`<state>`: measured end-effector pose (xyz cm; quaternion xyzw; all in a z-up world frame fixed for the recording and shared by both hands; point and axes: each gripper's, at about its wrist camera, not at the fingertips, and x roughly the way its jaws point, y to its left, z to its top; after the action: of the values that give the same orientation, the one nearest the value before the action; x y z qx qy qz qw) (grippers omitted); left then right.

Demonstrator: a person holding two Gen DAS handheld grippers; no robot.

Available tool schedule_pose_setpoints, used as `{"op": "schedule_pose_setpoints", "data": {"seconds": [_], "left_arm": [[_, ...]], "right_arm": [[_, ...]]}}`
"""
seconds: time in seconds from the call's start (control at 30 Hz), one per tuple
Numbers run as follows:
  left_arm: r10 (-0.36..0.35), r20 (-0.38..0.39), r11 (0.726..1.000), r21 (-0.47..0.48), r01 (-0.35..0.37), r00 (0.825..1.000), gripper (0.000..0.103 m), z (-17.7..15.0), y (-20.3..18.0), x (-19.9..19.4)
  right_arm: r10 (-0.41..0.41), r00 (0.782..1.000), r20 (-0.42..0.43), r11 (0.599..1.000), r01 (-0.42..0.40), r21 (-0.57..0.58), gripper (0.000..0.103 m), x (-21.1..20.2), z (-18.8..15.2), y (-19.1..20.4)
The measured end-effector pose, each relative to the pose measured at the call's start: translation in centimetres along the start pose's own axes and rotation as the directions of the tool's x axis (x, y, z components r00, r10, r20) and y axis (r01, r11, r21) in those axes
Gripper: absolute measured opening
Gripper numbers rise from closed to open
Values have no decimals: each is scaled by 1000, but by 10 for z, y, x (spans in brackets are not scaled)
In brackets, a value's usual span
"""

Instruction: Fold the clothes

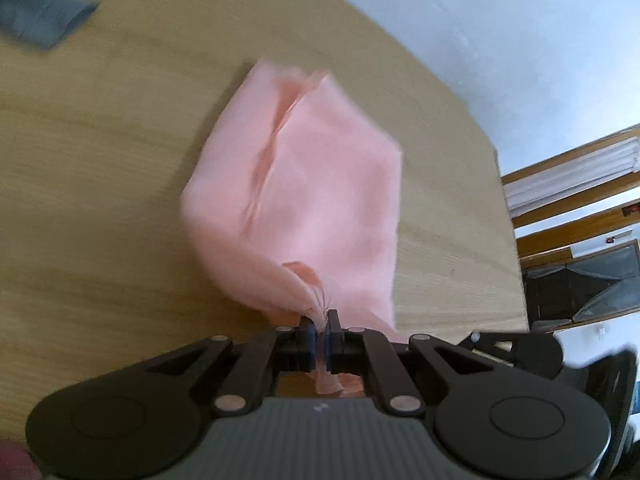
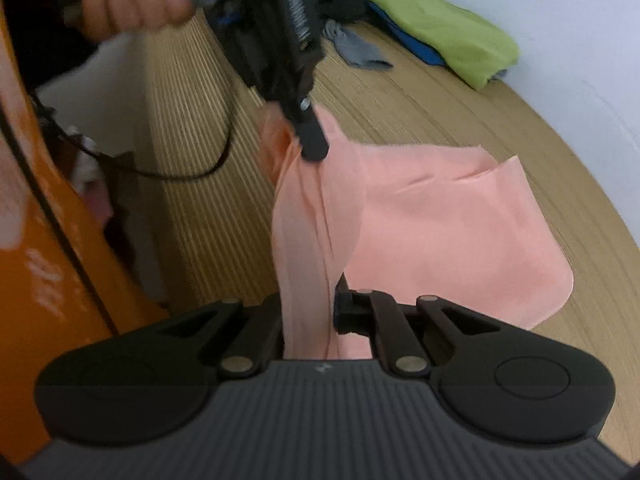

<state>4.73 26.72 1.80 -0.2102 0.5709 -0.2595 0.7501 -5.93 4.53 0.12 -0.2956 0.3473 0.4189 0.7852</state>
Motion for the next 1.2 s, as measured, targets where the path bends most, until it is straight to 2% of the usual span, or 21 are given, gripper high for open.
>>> {"op": "schedule_pose_setpoints", "data": {"seconds": [0.17, 0.3, 0.4, 0.47, 0.5, 0.53, 0.57, 0.6, 0.63, 0.73, 0.8, 0.87, 0.93, 1.0, 1.07, 1.13, 1.2], "left_arm": [[33, 84, 999, 9, -33, 996, 5, 60, -26, 15], [105, 118, 993, 33, -110, 987, 6, 114, -42, 54], [188, 145, 979, 47, -197, 971, 10, 146, -50, 96], [261, 164, 962, 35, -270, 951, 14, 159, -46, 115], [297, 173, 952, 28, -306, 939, 14, 165, -43, 124], [314, 170, 947, 8, -320, 934, 13, 168, -40, 129], [330, 166, 943, -12, -332, 929, 14, 171, -36, 134], [317, 158, 948, -28, -317, 935, 14, 173, -32, 136], [303, 151, 953, -44, -300, 941, 15, 175, -28, 137], [290, 184, 957, -47, -286, 939, 18, 179, -30, 129], [307, 229, 950, -16, -312, 924, 20, 180, -39, 116], [322, 271, 940, 23, -340, 907, 25, 177, -50, 101], [309, 268, 935, 89, -343, 913, 26, 170, -61, 93], [287, 252, 927, 170, -334, 924, 28, 162, -73, 89], [281, 218, 913, 239, -330, 935, 29, 158, -82, 103], [290, 190, 899, 281, -335, 938, 30, 161, -87, 123], [290, 150, 904, 282, -321, 945, 30, 173, -80, 153]], "right_arm": [[57, 998, 35, 998, -57, -17, 6, 5, 26, -90], [102, 993, 52, 995, -102, 10, 6, 33, 40, -174], [123, 991, 50, 992, -125, 34, 6, 71, 38, -222], [125, 991, 55, 989, -129, 70, 8, 97, 35, -245], [114, 992, 60, 987, -120, 106, 10, 109, 32, -259], [91, 994, 64, 985, -99, 138, 14, 120, 31, -271], [62, 996, 67, 983, -73, 169, 25, 129, 30, -282], [33, 997, 76, 978, -48, 202, 30, 134, 27, -291], [4, 996, 87, 971, -24, 236, 36, 137, 24, -299], [-81, 987, 137, 947, 34, 318, 36, 124, 12, -314], [-158, 973, 166, 929, 90, 359, 36, 111, 3, -318], [-246, 950, 194, 908, 156, 389, 36, 104, 2, -319], [-277, 935, 222, 893, 166, 418, 37, 89, -8, -315], [-185, 951, 247, 897, 61, 438, 38, 82, -18, -307], [-72, 962, 263, 898, -53, 437, 36, 86, -26, -296], [-33, 968, 249, 892, -84, 443, 36, 103, -30, -289], [-6, 973, 230, 886, -102, 453, 36, 121, -33, -282]]}}
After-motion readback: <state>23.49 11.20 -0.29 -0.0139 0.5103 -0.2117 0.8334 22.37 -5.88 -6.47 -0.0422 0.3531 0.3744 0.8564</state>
